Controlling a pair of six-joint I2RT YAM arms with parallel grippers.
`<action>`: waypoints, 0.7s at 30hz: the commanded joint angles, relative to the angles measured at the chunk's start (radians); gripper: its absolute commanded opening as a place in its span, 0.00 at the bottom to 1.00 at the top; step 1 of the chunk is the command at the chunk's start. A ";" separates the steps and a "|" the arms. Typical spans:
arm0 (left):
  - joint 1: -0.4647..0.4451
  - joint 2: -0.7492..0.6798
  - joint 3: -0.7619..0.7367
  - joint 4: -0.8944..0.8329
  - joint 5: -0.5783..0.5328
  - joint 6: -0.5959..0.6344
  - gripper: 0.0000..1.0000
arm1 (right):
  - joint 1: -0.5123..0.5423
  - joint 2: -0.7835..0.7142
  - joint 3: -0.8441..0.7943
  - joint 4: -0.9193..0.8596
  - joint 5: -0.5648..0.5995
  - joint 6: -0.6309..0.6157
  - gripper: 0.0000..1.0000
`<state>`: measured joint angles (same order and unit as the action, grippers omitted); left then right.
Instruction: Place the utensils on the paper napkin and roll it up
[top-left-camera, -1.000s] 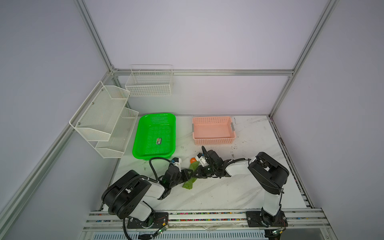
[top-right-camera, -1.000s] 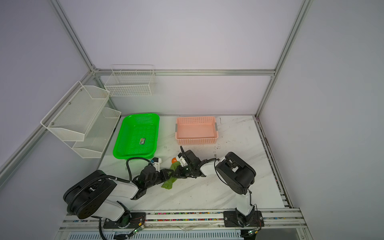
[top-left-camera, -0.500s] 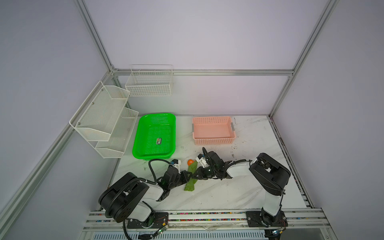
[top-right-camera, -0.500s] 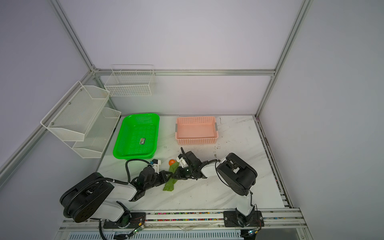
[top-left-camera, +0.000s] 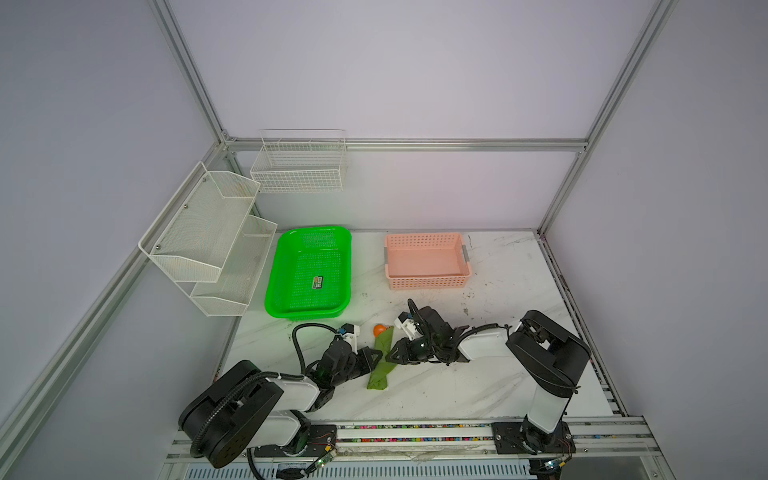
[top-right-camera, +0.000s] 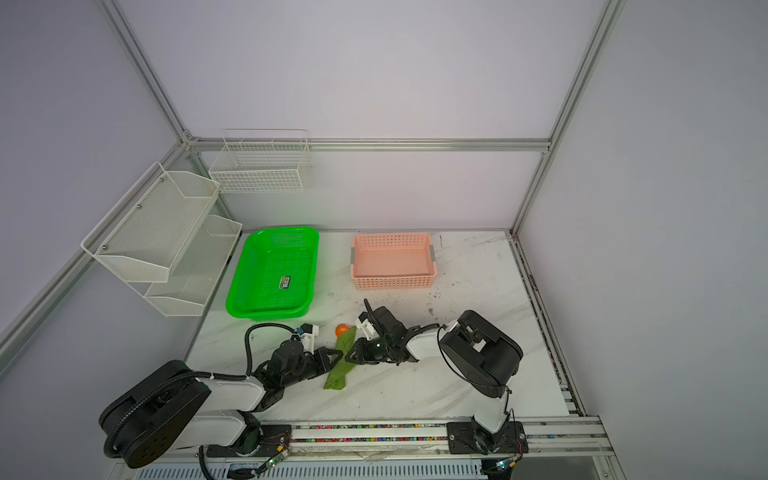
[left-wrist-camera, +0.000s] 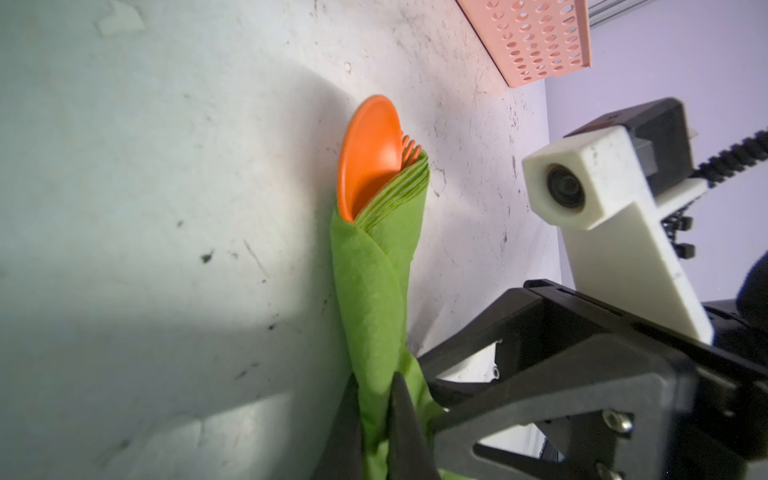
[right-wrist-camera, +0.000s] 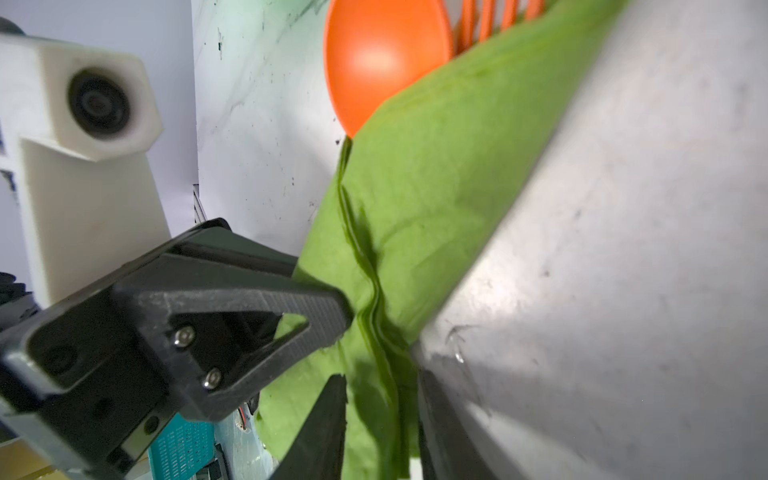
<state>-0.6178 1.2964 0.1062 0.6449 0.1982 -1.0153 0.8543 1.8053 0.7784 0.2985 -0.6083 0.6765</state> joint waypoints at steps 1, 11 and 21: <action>0.000 -0.079 -0.037 -0.037 -0.037 -0.012 0.05 | 0.000 0.006 -0.045 -0.074 0.042 0.021 0.34; 0.000 -0.196 -0.047 -0.065 -0.065 -0.022 0.05 | 0.001 -0.030 -0.054 0.025 -0.012 0.066 0.35; 0.000 -0.307 -0.042 -0.119 -0.069 -0.027 0.05 | -0.001 -0.102 -0.105 0.210 -0.106 0.136 0.37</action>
<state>-0.6174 1.0317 0.0853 0.5323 0.1440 -1.0378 0.8539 1.7435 0.6830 0.4259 -0.6762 0.7773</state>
